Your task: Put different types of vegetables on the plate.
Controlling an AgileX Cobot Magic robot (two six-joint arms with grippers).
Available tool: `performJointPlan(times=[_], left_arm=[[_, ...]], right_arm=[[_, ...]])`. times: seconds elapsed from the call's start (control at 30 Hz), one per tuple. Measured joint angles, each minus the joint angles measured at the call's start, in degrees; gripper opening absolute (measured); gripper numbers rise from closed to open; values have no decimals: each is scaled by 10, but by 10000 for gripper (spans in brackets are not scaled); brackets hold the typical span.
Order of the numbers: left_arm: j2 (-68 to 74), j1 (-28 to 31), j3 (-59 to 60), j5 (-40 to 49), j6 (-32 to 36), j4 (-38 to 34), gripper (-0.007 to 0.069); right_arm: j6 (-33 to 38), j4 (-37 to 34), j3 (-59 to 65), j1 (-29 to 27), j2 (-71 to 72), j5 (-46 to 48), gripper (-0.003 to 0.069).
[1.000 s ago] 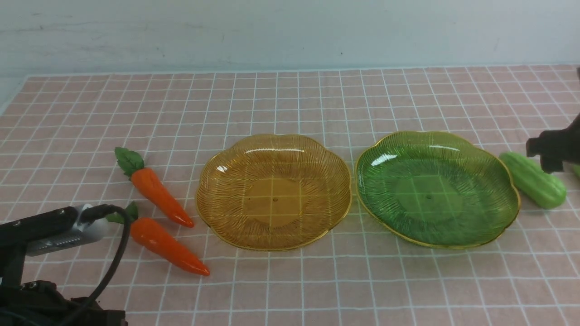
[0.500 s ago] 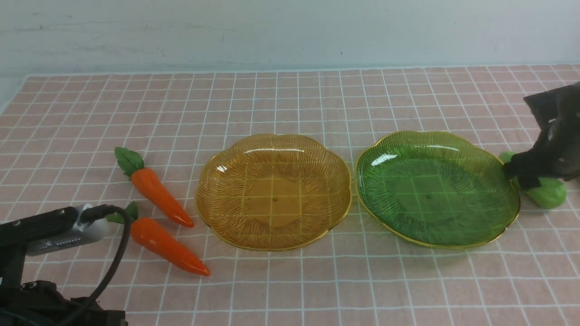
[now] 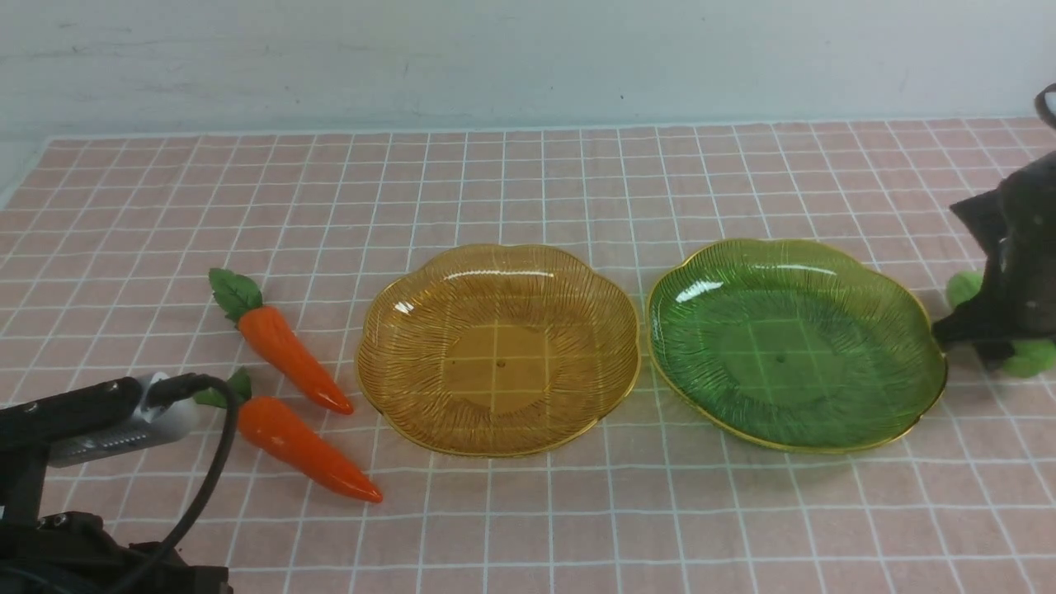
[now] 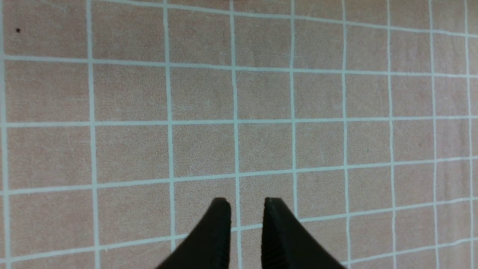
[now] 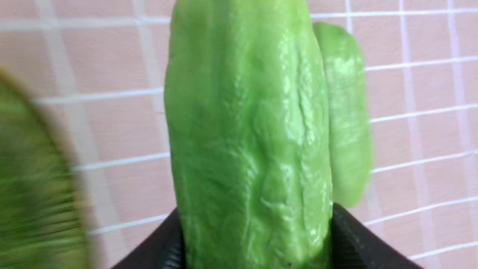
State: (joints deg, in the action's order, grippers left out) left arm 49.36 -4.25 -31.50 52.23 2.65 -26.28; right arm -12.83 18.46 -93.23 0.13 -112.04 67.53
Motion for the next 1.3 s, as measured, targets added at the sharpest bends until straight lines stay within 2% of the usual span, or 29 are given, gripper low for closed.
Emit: performJointPlan(times=[0.13, 0.23, 0.37, 0.43, 0.5, 0.6, 0.83, 0.93, 1.13, 1.3], left_arm=[[0, 0, 0, 0, 0, 0, 116], [0, 0, 0, 0, 1, 0, 116], [0, 0, 0, -2, 10, 0, 116], [0, 0, 0, -2, 10, 0, 116], [0, 0, 0, -2, 11, 0, 116], [0, 0, 0, -2, 12, 0, 116], [0, 0, 0, -2, 12, 0, 116], [0, 0, 0, -2, 12, 0, 116], [0, 0, 0, -3, 12, 0, 116], [0, 0, 0, -4, 12, 0, 116]], right_arm=[[87, -178, -24, 36, 4, 24, 386], [128, -234, -19, 91, -25, 27, 386], [157, -224, -19, 161, -73, 27, 409], [155, -205, -19, 180, -81, 27, 477], [139, -162, -20, 192, -84, 27, 590], [114, -76, -36, 192, -84, 27, 674], [63, 60, -42, 162, -84, 26, 689], [46, 83, -42, 127, -84, 25, 687], [37, 60, -42, 38, -84, 25, 641], [33, 8, -42, -62, -86, 25, 559]])
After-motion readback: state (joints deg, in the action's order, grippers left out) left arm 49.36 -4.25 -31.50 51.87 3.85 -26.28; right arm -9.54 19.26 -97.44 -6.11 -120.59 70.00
